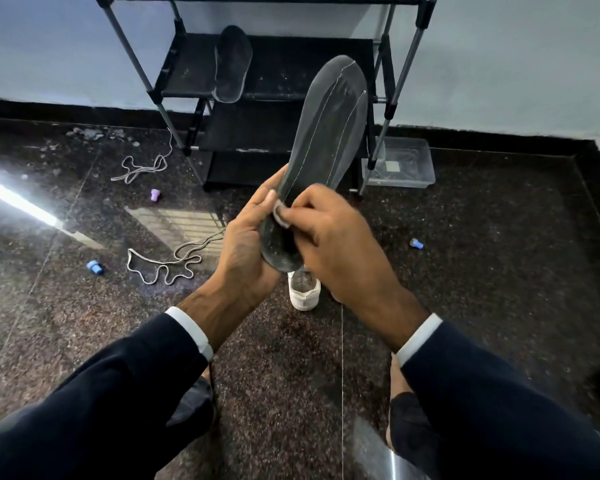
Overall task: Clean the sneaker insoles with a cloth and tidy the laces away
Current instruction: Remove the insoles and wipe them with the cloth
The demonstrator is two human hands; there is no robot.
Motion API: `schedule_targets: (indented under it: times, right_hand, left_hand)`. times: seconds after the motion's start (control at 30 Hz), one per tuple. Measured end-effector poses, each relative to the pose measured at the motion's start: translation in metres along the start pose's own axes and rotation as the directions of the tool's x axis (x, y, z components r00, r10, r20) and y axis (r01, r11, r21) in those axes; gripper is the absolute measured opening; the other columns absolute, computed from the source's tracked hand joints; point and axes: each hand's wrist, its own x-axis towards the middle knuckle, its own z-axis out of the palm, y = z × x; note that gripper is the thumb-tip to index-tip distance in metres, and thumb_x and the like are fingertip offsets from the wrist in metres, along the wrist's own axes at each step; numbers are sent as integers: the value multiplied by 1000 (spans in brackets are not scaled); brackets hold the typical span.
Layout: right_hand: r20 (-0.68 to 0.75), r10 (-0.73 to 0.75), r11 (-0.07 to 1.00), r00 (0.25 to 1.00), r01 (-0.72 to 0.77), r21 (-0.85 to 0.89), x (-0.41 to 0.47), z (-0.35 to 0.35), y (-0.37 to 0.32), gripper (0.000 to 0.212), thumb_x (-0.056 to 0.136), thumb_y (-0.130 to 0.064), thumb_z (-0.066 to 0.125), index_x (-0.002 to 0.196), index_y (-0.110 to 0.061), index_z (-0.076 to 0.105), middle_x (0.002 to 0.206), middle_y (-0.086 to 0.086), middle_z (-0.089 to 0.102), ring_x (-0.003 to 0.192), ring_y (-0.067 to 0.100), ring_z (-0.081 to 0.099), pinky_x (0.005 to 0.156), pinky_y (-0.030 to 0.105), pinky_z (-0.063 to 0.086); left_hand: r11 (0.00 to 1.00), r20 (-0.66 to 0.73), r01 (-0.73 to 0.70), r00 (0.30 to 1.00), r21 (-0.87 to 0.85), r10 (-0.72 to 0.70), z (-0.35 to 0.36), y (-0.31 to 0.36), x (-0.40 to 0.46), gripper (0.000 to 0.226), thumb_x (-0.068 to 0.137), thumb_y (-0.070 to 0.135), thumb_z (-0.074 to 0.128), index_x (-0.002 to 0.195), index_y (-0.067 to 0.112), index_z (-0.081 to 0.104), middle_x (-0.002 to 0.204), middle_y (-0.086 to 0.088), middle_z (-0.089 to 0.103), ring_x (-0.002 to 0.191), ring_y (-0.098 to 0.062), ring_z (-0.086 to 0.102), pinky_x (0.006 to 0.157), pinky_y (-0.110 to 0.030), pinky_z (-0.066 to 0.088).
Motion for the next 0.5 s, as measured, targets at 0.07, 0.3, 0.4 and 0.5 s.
schedule_targets:
  times: [0.07, 0.3, 0.4, 0.5]
  right_hand:
    - [62, -47, 999, 997, 48, -18, -2, 9, -3, 12, 92, -5, 68, 103, -7, 74, 96, 3, 56, 89, 17, 53, 73, 37, 54]
    - [216, -166, 977, 962, 131, 167, 3, 7, 3, 18, 87, -7, 64, 97, -8, 78, 93, 3, 59, 89, 18, 54, 74, 36, 50]
    - [316, -195, 968, 929, 130, 215, 6, -7, 10, 24, 84, 4, 68, 99, -10, 80, 95, 4, 65, 91, 18, 61, 77, 32, 52]
    - [386, -104, 954, 917, -18, 300, 5, -28, 20, 28, 85, 8, 71, 101, -13, 81, 99, -2, 68, 91, 6, 64, 77, 15, 49]
  left_hand:
    - [1000, -15, 14, 1000, -15, -14, -1, 3, -1, 42, 108, 19, 34, 146, 10, 50, 139, -15, 62, 126, -26, 61, 109, -35, 48]
    - [997, -114, 23, 993, 75, -14, -2, 2, 0, 35, 103, 5, 40, 127, 16, 64, 116, -9, 74, 97, -18, 73, 78, -24, 61]
    - [996, -124, 26, 992, 83, -16, -3, -1, 1, 37, 105, 8, 40, 136, 16, 60, 127, -12, 70, 104, -22, 72, 78, -28, 62]
    - [995, -76, -22, 997, 96, 29, -2, 4, 4, 41, 106, 10, 38, 145, 14, 51, 136, -16, 62, 109, -25, 68, 86, -36, 61]
